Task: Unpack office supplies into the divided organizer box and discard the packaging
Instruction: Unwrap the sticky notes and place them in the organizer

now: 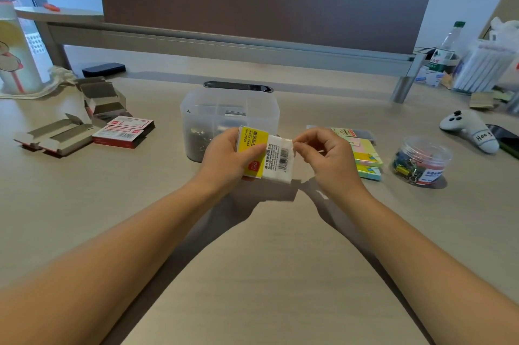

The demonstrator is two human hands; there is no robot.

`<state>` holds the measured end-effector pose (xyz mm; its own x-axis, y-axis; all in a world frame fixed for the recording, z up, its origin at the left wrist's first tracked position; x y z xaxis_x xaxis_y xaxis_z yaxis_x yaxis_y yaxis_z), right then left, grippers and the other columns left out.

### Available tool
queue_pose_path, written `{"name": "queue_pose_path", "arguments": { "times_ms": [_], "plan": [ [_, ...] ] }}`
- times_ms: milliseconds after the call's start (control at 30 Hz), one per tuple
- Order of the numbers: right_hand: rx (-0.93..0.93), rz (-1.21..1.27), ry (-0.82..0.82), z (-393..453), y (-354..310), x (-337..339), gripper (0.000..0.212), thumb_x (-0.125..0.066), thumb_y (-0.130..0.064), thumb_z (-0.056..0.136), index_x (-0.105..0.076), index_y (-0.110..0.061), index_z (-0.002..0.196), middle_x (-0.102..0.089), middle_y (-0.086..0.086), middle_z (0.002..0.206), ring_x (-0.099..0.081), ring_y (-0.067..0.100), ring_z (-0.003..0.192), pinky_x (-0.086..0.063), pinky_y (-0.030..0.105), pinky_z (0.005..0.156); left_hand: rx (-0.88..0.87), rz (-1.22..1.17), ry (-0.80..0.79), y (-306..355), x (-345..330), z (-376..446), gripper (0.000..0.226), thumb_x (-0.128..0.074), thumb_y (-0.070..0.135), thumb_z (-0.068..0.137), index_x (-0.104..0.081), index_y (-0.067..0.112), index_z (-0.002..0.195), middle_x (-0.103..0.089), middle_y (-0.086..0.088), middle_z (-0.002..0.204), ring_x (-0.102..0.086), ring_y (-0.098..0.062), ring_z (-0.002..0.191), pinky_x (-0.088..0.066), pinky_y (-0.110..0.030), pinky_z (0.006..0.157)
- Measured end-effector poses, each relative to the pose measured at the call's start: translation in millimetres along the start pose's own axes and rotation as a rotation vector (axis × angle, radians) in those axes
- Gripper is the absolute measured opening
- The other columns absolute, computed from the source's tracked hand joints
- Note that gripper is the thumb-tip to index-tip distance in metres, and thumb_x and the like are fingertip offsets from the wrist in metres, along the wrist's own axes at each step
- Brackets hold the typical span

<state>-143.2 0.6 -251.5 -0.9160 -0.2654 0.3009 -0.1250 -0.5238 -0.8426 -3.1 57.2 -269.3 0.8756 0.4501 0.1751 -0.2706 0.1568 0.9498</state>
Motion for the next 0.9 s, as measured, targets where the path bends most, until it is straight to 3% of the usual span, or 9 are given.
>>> {"name": "queue_pose_path", "arguments": {
  "times_ms": [100,200,300,433,667,900],
  "plan": [
    [-0.026,0.009,-0.102,0.2,3.1,-5.7,0.027,-0.05,-0.004,0.087,-0.048,-0.022,0.067,-0.056,-0.005,0.073,-0.056,0.003,0.067,-0.049,0.013,0.058,-0.016,0.021,0.027,1.7,4.1,-0.1,0.007,-0.056,0.015,0.084,-0.055,0.022,0.081,-0.063,-0.001,0.088,-0.062,-0.009,0.073,-0.054,-0.023,0.063],
    [-0.035,-0.028,-0.115,0.9,7.0,-8.6,0.022,-0.054,-0.012,0.085,-0.047,-0.021,0.066,-0.058,0.001,0.076,-0.056,0.012,0.073,-0.049,0.022,0.059,-0.047,0.063,0.06,3.9,4.6,-2.1,0.007,-0.058,0.013,0.083,-0.054,0.019,0.083,-0.062,-0.004,0.089,-0.061,-0.017,0.077,-0.053,-0.03,0.07],
    [-0.035,-0.071,-0.067,2.1,9.3,-8.8,0.02,-0.061,-0.02,0.081,-0.048,-0.019,0.065,-0.056,0.0,0.07,-0.052,0.012,0.066,-0.043,0.014,0.053,-0.127,0.187,0.096,10.3,4.0,-4.2,0.011,-0.059,0.016,0.083,-0.054,0.015,0.092,-0.058,0.0,0.087,-0.058,-0.016,0.079,-0.05,-0.023,0.071],
    [-0.047,-0.132,-0.026,3.6,11.8,-7.5,0.018,-0.064,-0.016,0.079,-0.05,-0.014,0.068,-0.055,-0.005,0.068,-0.051,0.01,0.064,-0.042,0.009,0.051,-0.178,0.323,0.129,14.0,3.9,-5.3,0.026,-0.058,0.021,0.083,-0.055,0.008,0.104,-0.055,0.005,0.09,-0.054,-0.011,0.08,-0.046,-0.008,0.059],
    [-0.137,0.003,-0.08,3.7,13.2,-8.9,0.023,-0.063,-0.004,0.079,-0.047,-0.018,0.068,-0.057,0.003,0.071,-0.058,0.017,0.069,-0.053,0.018,0.057,-0.154,0.323,0.109,14.4,5.9,-3.7,0.024,-0.059,0.021,0.083,-0.057,0.006,0.103,-0.059,0.0,0.092,-0.058,-0.017,0.085,-0.052,-0.03,0.075],
    [-0.194,0.104,-0.134,2.2,11.9,-8.4,0.026,-0.056,0.008,0.079,-0.045,-0.013,0.069,-0.053,0.004,0.079,-0.062,0.015,0.064,-0.054,0.016,0.05,-0.058,0.213,0.061,7.7,11.0,1.1,0.017,-0.057,0.018,0.084,-0.057,0.011,0.1,-0.061,-0.002,0.095,-0.061,-0.019,0.089,-0.054,-0.032,0.077]
  ]
}}
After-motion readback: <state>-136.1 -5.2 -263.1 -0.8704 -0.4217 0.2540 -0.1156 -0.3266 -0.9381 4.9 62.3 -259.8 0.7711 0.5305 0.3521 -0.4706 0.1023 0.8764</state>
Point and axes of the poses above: each hand's wrist, its own z-axis towards the middle knuckle, its own x-axis out of the back of the hand, y = z × x, the point moved 7 cm from there along z, towards the middle knuckle
